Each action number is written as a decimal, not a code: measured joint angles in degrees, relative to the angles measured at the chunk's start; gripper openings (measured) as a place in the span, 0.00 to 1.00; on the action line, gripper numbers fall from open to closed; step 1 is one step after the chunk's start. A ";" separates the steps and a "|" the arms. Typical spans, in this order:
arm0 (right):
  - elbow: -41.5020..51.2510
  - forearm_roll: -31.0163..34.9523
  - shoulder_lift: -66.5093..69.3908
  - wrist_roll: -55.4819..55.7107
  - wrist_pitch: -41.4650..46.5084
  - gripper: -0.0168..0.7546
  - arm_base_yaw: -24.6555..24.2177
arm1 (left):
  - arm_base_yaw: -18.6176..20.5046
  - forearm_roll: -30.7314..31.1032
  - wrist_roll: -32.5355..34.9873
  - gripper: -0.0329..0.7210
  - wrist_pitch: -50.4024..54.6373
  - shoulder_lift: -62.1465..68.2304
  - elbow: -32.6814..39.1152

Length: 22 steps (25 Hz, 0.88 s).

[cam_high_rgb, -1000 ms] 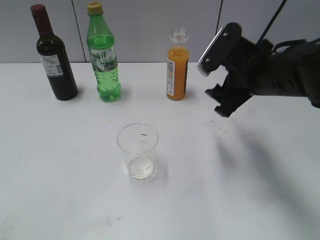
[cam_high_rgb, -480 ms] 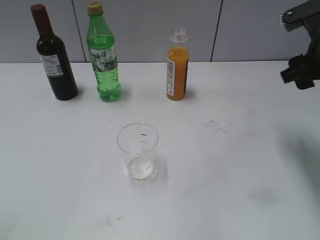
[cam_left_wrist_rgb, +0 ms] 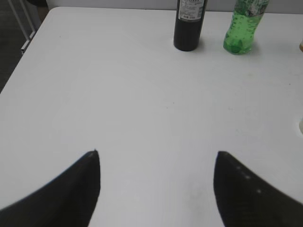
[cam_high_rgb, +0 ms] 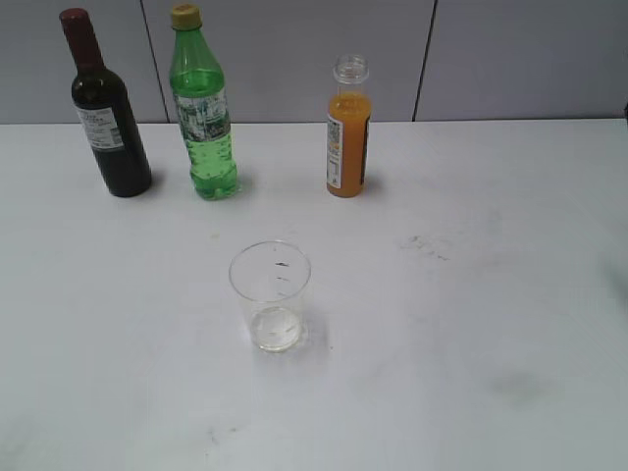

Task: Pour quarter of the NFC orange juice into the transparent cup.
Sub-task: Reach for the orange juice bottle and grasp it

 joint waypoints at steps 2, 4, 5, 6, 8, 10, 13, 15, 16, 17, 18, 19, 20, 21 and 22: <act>-3.95 0.99 -0.06 -3.27 6.05 0.79 -1.46 | 0.00 0.00 0.00 0.80 0.00 0.00 0.00; -6.42 0.37 -0.27 -4.72 10.13 0.79 -1.79 | 0.00 0.00 0.00 0.80 0.00 0.00 0.00; -7.31 0.18 -0.61 -5.02 10.94 0.79 -1.79 | 0.00 0.00 0.00 0.80 0.00 0.00 0.00; -7.57 0.12 -1.08 -5.31 11.32 0.79 -1.79 | 0.00 0.00 0.00 0.80 0.00 0.00 0.00; -7.19 0.10 -2.64 -5.57 11.75 0.79 -1.79 | 0.00 0.00 0.00 0.80 0.00 0.00 0.00; -5.80 0.10 -5.24 -5.68 11.81 0.79 -1.79 | 0.00 0.00 0.00 0.80 0.00 0.00 0.00; -1.96 0.10 -10.69 -5.71 11.87 0.79 -1.79 | 0.00 0.00 0.00 0.80 0.00 0.00 0.00; 1.20 0.10 -15.23 -5.81 11.87 0.79 -1.79 | 0.00 0.00 0.00 0.80 0.00 0.00 0.00; 2.83 0.10 -17.19 -5.99 11.92 0.79 -1.79 | 0.00 0.00 0.00 0.80 0.00 0.00 0.00; 4.88 0.10 -19.62 -6.35 11.92 0.79 -1.79 | 0.00 0.00 0.00 0.80 0.00 0.00 0.00; 6.64 0.10 -21.67 -6.78 11.92 0.79 -1.79 | 0.00 0.00 0.00 0.80 0.00 0.00 0.00; 8.76 0.10 -24.56 -7.22 11.98 0.79 -1.79 | 0.00 0.00 0.00 0.80 0.00 0.00 0.00; 10.91 0.10 -26.62 -7.45 12.03 0.79 -1.79 | 0.00 0.00 0.00 0.80 0.00 0.00 0.00; 13.03 0.10 -28.78 -7.60 12.03 0.79 -1.79 | 0.00 0.00 0.00 0.80 0.00 0.00 0.00; 15.17 0.10 -31.87 -7.72 12.09 0.79 -1.79 | 0.00 0.00 0.00 0.80 0.00 0.00 0.00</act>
